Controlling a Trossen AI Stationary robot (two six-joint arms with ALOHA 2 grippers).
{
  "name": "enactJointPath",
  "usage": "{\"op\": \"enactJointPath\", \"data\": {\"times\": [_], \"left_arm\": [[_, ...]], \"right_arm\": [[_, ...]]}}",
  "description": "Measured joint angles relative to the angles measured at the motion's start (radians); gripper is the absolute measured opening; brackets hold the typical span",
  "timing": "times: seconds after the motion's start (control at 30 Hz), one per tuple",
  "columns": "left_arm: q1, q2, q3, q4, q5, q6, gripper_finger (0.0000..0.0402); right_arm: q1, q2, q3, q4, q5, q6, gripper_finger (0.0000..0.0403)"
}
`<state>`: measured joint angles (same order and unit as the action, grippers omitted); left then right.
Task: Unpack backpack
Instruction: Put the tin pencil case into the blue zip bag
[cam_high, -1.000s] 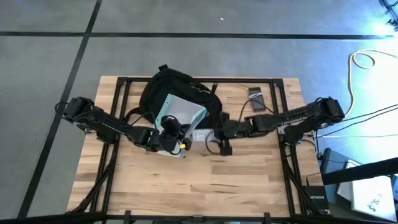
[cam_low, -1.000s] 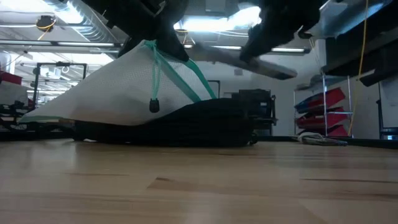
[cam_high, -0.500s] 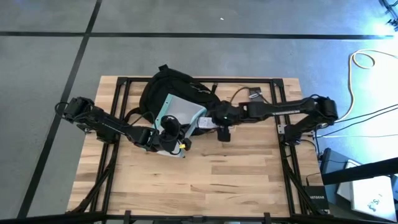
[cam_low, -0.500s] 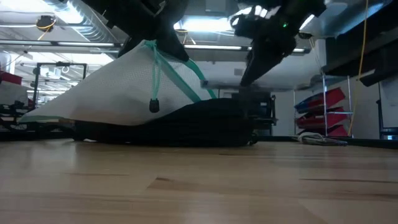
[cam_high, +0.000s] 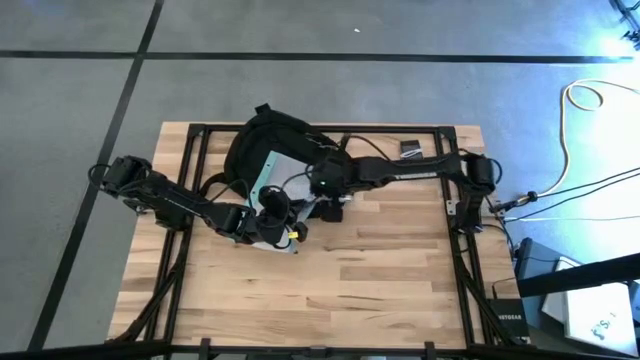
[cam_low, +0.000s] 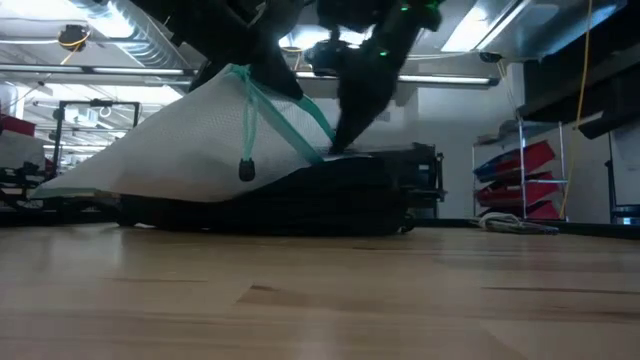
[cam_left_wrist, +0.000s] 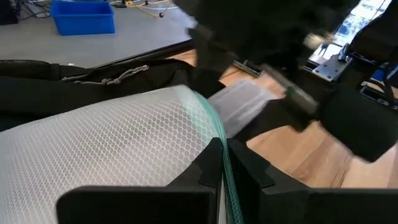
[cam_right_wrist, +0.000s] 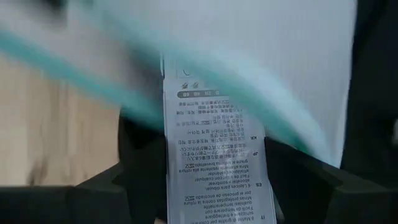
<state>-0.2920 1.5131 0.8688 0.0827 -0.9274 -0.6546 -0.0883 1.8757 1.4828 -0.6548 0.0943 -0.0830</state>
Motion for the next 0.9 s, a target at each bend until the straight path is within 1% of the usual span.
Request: {"op": "enactJointPath", "data": {"times": [0.1, 0.23, 0.37, 0.5, 0.6, 0.77, 0.9], "left_arm": [[0.000, 0.000, 0.000, -0.002, -0.001, 0.000, 0.0006], [0.000, 0.000, 0.000, -0.005, -0.001, 0.000, 0.0006], [0.000, 0.000, 0.000, -0.015, -0.010, 0.000, 0.0006], [-0.001, 0.000, -0.001, -0.027, -0.011, -0.001, 0.0006], [-0.002, 0.000, -0.004, -0.041, -0.002, -0.003, 0.0006], [-0.002, 0.003, -0.005, -0.052, 0.013, -0.006, 0.0006], [0.004, 0.000, 0.003, -0.025, 0.003, -0.027, 0.0006]], "right_arm": [[0.001, 0.032, 0.034, 0.071, -0.003, 0.001, 0.0236], [0.002, 0.050, 0.038, 0.164, -0.044, 0.001, 0.0236], [0.003, 0.059, 0.038, 0.205, -0.063, 0.003, 0.0236], [0.003, 0.071, 0.018, 0.268, -0.132, 0.002, 0.0236], [0.012, 0.095, 0.013, 0.291, -0.144, -0.001, 0.0236], [0.019, 0.117, 0.014, 0.282, -0.149, -0.004, 0.0237], [0.028, 0.117, 0.014, 0.329, -0.173, -0.022, 0.0258]]}}
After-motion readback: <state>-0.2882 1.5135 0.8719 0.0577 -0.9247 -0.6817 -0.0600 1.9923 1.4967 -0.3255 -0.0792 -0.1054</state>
